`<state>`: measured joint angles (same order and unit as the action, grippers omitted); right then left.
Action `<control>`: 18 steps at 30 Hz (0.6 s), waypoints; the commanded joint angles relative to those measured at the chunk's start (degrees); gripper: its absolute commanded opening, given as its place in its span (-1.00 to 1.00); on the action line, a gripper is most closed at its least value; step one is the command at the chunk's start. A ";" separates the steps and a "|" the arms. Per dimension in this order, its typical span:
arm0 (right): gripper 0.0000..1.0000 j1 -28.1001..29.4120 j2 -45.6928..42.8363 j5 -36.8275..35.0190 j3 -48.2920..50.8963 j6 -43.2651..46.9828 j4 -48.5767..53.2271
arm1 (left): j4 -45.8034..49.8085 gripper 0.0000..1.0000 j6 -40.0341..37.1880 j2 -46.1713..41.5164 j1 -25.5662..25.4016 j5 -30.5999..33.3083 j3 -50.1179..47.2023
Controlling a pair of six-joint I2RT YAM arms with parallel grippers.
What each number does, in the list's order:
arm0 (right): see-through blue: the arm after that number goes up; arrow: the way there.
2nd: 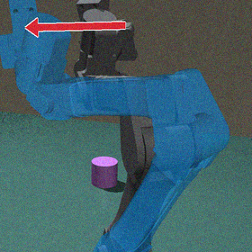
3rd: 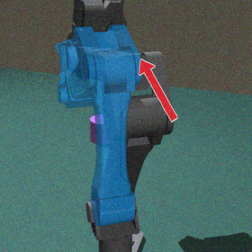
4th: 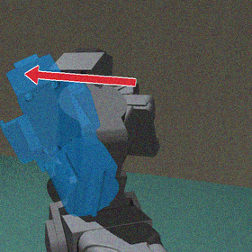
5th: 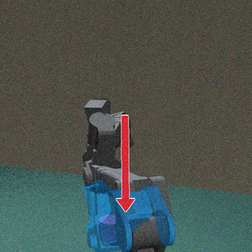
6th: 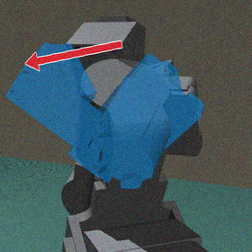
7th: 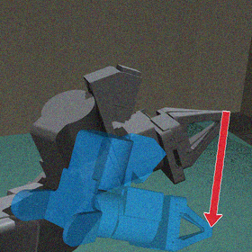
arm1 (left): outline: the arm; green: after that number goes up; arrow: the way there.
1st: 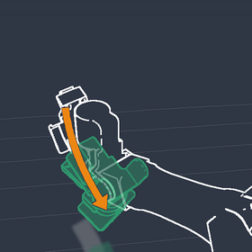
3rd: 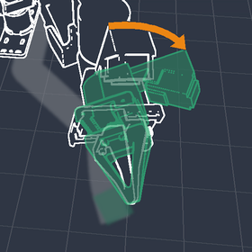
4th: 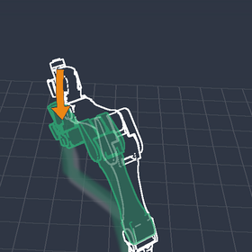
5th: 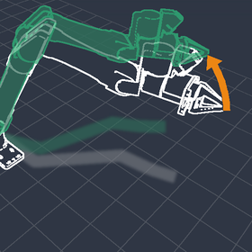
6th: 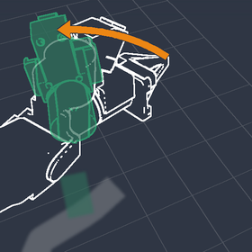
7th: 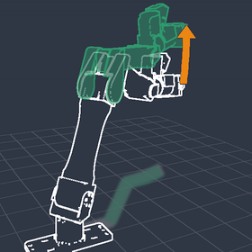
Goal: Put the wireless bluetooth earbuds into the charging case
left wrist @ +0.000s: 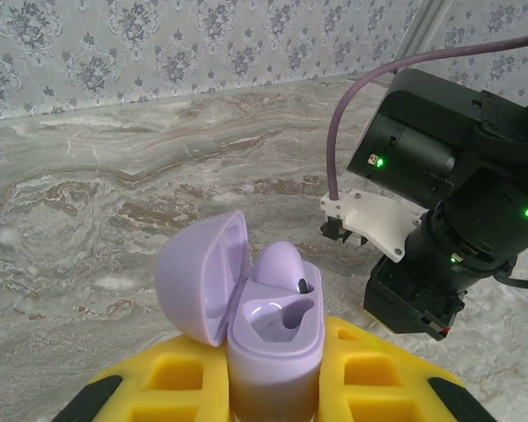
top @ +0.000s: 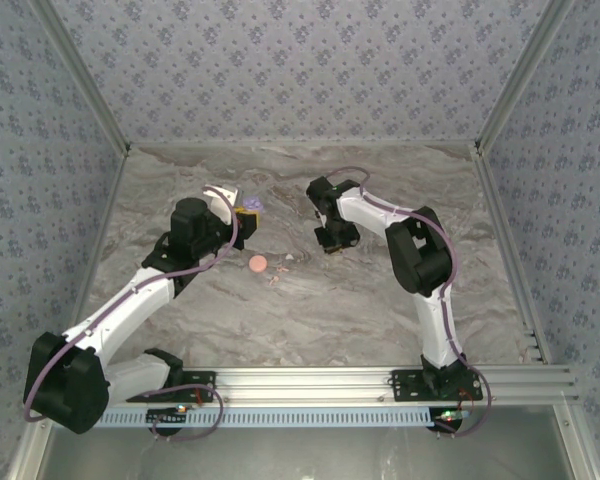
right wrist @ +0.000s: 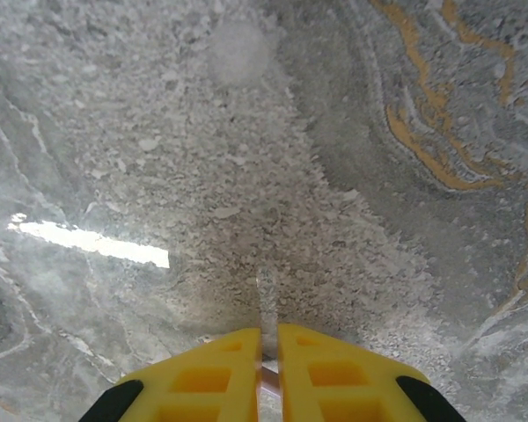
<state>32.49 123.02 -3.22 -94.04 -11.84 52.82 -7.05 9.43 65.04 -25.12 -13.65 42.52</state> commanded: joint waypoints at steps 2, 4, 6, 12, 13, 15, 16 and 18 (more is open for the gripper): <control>-0.72 0.65 -1.49 -0.77 1.60 2.99 3.23 | -1.04 -0.75 -0.55 -0.13 0.34 -0.04 0.17; -0.71 0.79 -2.05 -1.27 2.17 3.54 3.57 | -1.04 -0.75 -0.55 -0.17 0.34 -0.06 0.19; -0.70 1.03 -2.67 -1.66 2.79 4.47 3.61 | -1.04 -0.75 -0.42 -0.17 0.35 -0.06 0.21; -0.69 1.60 -3.62 -3.38 2.85 5.64 4.79 | -1.04 -0.75 -0.38 -0.29 0.34 -0.13 0.08; -0.69 1.67 -3.81 -3.80 2.81 5.68 5.03 | -1.04 -0.75 -0.38 -0.28 0.34 -0.20 0.03; -0.67 1.68 -4.68 -3.69 2.96 5.43 5.04 | -1.02 -0.75 -0.36 -0.35 0.37 -0.14 -0.02; -0.65 1.70 -5.28 -3.16 3.13 5.21 4.81 | -1.04 -0.75 -0.38 -0.43 0.36 -0.12 -0.03; -0.59 1.61 -6.92 -1.38 3.48 4.85 3.64 | -1.04 -0.75 -0.38 -0.44 0.34 -0.01 -0.09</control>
<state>33.80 120.09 -5.21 -91.00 -7.42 55.31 -7.05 9.45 65.04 -25.12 -13.65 42.52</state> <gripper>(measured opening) 0.198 0.189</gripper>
